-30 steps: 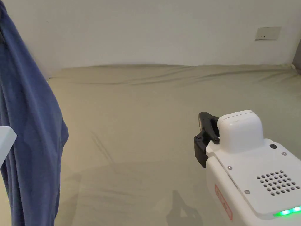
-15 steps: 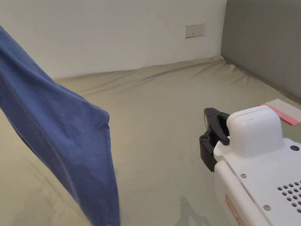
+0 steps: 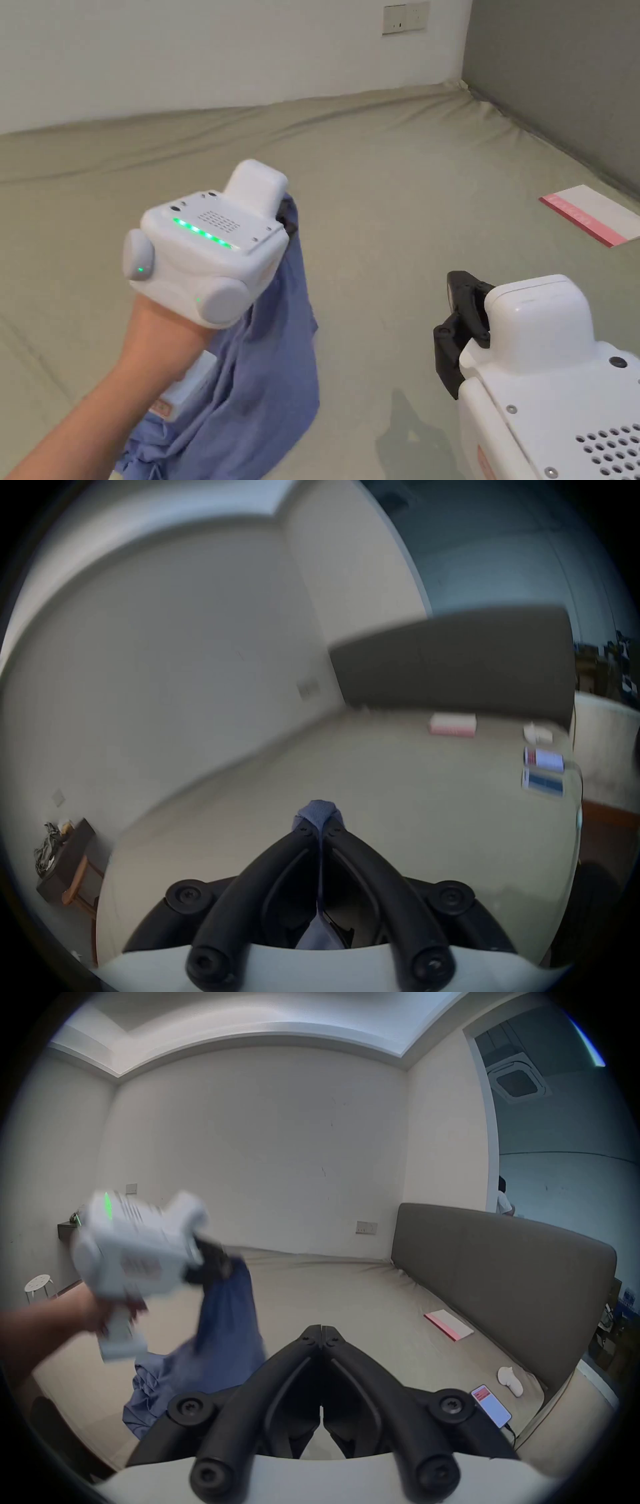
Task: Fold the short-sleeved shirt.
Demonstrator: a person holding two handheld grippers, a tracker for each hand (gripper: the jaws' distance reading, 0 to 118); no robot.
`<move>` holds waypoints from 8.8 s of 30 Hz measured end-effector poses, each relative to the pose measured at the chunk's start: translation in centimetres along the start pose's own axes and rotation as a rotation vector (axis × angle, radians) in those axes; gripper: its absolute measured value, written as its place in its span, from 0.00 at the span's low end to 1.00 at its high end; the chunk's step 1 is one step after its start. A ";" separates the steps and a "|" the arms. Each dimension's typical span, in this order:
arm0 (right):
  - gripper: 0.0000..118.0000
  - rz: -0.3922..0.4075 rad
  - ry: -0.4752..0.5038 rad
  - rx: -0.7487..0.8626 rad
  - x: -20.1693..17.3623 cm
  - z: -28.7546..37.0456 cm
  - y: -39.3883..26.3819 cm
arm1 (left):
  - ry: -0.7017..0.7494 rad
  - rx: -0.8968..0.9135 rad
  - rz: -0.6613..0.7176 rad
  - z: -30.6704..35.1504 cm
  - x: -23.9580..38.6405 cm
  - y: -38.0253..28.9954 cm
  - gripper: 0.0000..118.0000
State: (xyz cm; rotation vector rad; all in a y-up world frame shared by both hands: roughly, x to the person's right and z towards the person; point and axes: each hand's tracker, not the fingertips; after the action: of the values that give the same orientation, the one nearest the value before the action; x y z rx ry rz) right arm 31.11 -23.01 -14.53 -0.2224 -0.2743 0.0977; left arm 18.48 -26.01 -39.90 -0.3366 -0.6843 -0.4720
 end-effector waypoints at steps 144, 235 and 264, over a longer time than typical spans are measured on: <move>0.10 -0.113 0.316 0.017 -0.5 -6.2 11.4 | 0.524 0.285 0.554 32.3 -14.3 -8.5 0.02; 0.10 -0.207 0.200 -0.907 -7.7 -1.3 -17.6 | 0.262 -0.694 0.426 25.7 -6.9 -34.4 0.02; 0.07 0.168 0.149 0.208 -11.6 -0.6 12.2 | 0.596 0.351 0.341 30.3 -10.8 -4.3 0.11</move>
State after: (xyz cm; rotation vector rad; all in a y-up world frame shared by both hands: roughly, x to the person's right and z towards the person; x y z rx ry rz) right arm 19.40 -12.71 -20.90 -0.0454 -0.0950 0.2732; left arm -6.89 -12.94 -24.50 0.0300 -0.1128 -0.1042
